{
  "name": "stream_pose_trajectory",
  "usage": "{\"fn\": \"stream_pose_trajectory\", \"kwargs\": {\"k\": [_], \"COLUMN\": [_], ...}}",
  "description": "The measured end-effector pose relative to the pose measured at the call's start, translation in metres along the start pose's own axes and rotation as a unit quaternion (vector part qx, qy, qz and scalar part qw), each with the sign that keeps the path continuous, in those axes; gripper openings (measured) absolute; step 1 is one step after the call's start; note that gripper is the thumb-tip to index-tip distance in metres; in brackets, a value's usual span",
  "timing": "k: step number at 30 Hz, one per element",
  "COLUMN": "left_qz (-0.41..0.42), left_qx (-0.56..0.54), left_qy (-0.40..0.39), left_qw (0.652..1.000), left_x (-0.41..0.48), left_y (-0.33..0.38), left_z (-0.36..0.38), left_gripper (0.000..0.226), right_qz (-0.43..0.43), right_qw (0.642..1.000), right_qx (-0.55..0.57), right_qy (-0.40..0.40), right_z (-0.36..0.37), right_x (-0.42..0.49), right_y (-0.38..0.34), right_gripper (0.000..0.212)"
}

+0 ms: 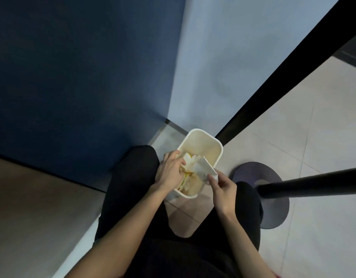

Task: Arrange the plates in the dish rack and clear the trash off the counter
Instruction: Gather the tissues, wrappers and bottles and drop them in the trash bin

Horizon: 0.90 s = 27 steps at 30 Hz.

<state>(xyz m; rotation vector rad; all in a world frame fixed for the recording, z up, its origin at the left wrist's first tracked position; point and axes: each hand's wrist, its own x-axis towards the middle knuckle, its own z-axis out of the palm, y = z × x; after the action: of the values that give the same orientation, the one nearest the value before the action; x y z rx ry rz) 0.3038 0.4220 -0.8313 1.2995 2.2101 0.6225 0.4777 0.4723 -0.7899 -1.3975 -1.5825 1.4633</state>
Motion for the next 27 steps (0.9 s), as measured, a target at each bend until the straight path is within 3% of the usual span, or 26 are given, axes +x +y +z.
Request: {"fn": "stream_pose_trajectory", "kwargs": {"k": [3,7,9,11,13,15,18,23,27], "left_qz": [-0.01,-0.033,-0.054,-0.087,-0.113,-0.13,-0.129,-0.105,-0.095], "left_qx": [-0.059,-0.116,-0.119,-0.11,-0.094,-0.037,0.01,0.032,0.033], "left_qy": [0.023,0.046,0.037,0.018,0.01,-0.006,0.002,0.022,0.02], "left_qw": [0.998,0.992,0.991,0.99,0.989,0.991,0.992,0.994,0.995], "left_x": [0.004,0.009,0.019,0.033,0.044,0.051,0.058,0.079,0.082], "left_y": [-0.004,-0.005,-0.007,-0.009,-0.009,-0.007,-0.005,-0.006,-0.006], "left_z": [0.001,0.001,0.001,0.003,0.008,0.014,0.023,0.031,0.033], "left_gripper": [0.033,0.047,0.053,0.051,0.036,0.028,0.031,0.028,0.026], "right_qz": [-0.041,-0.034,-0.041,-0.017,0.047,0.104,0.114,0.123,0.144], "right_qw": [0.998,0.991,0.973,0.949,0.957,0.971,0.975,0.97,0.968], "right_qx": [-0.051,-0.126,-0.226,-0.313,-0.284,-0.2,-0.16,-0.171,-0.163], "right_qy": [0.004,-0.025,-0.012,0.009,0.041,0.075,0.107,0.122,0.123], "right_z": [0.011,0.022,0.024,0.026,0.031,0.039,0.044,0.043,0.044], "right_x": [0.021,0.049,0.063,0.074,0.078,0.078,0.081,0.097,0.098], "right_y": [-0.007,0.0,0.014,0.028,0.04,0.049,0.05,0.044,0.046], "right_gripper": [0.025,0.021,0.037,0.066,0.077,0.069,0.058,0.039,0.037]}}
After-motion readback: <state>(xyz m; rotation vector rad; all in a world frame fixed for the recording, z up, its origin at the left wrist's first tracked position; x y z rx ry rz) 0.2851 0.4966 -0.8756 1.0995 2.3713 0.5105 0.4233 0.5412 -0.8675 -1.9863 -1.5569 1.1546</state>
